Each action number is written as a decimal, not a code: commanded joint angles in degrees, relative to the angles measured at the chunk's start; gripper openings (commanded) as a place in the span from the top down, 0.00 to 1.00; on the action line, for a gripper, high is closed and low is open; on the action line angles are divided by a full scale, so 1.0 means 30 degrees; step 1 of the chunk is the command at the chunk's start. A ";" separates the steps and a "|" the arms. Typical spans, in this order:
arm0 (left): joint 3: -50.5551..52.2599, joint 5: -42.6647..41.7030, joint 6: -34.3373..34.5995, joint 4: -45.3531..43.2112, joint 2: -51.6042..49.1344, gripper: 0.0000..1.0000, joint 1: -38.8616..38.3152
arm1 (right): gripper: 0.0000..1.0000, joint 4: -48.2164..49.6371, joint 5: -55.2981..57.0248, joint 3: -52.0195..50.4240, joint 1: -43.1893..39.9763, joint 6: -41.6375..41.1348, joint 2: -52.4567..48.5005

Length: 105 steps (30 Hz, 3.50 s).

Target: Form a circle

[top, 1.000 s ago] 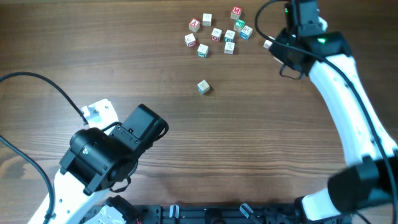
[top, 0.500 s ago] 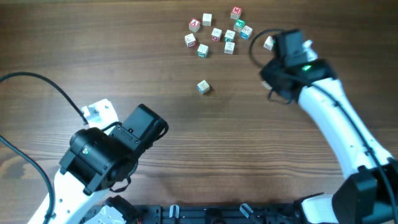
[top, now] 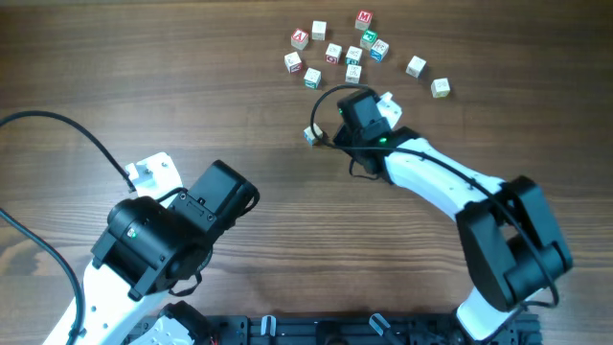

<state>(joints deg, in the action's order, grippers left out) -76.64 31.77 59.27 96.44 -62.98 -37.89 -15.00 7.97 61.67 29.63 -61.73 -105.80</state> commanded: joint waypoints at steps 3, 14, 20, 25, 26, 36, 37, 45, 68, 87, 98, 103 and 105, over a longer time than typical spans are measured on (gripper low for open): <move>0.0066 0.0109 0.0270 0.0015 0.0080 0.00 -0.0029 | 0.84 0.1341 0.0503 -0.0117 0.0036 -0.0444 -0.0372; 0.0066 0.0109 0.0270 0.0015 0.0087 0.00 -0.0029 | 0.82 0.2237 0.2310 -0.0117 0.0036 -0.0415 -0.0780; 0.0066 0.0109 0.0270 0.0015 0.0087 0.00 -0.0029 | 0.79 0.3497 0.2929 -0.0109 0.0036 -0.0401 -0.2055; 0.0066 0.0109 0.0270 0.0015 0.0080 0.00 -0.0029 | 0.75 0.3555 0.2841 -0.0080 0.0036 0.0488 -0.2062; 0.0066 0.0109 0.0270 0.0015 0.0080 0.00 -0.0029 | 0.73 0.3555 0.2747 -0.0080 0.0036 0.0729 -0.2062; 0.0066 0.0109 0.0270 0.0015 0.0087 0.00 -0.0029 | 0.20 0.2958 0.1173 0.1035 0.0036 0.1603 -0.1851; 0.0066 0.0109 0.0270 0.0015 0.0087 0.00 -0.0029 | 0.15 0.2266 0.1180 0.1464 0.0036 0.1603 -0.1668; 0.0066 0.0109 0.0270 0.0015 0.0087 0.00 -0.0029 | 0.01 0.0408 0.1406 0.2382 -0.0262 0.2237 0.0954; 0.0066 0.0109 0.0270 0.0015 0.0087 0.00 -0.0029 | 0.95 0.3840 -0.3847 0.2244 -0.2907 1.0411 -0.2062; 0.0066 0.0109 0.0270 0.0015 0.0080 0.00 -0.0029 | 0.95 0.2798 -0.4823 0.4357 -0.2863 1.1460 -0.4575; 0.0066 0.0109 0.0270 0.0015 0.0080 0.00 -0.0029 | 0.95 0.1472 -0.5253 0.4466 -0.2871 1.1657 -0.4554; 0.0066 0.0109 0.0270 0.0015 0.0087 0.00 -0.0029 | 0.95 0.0459 -0.5253 0.4874 -0.2863 1.2050 -0.4524; 0.0066 0.0109 0.0270 0.0015 0.0087 0.00 -0.0029 | 0.95 0.0342 -0.5253 0.4874 -0.2863 1.2043 -0.4524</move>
<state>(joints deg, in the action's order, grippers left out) -76.64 31.77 59.27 96.44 -62.98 -37.89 -13.50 -7.09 74.70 20.58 -26.81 -118.58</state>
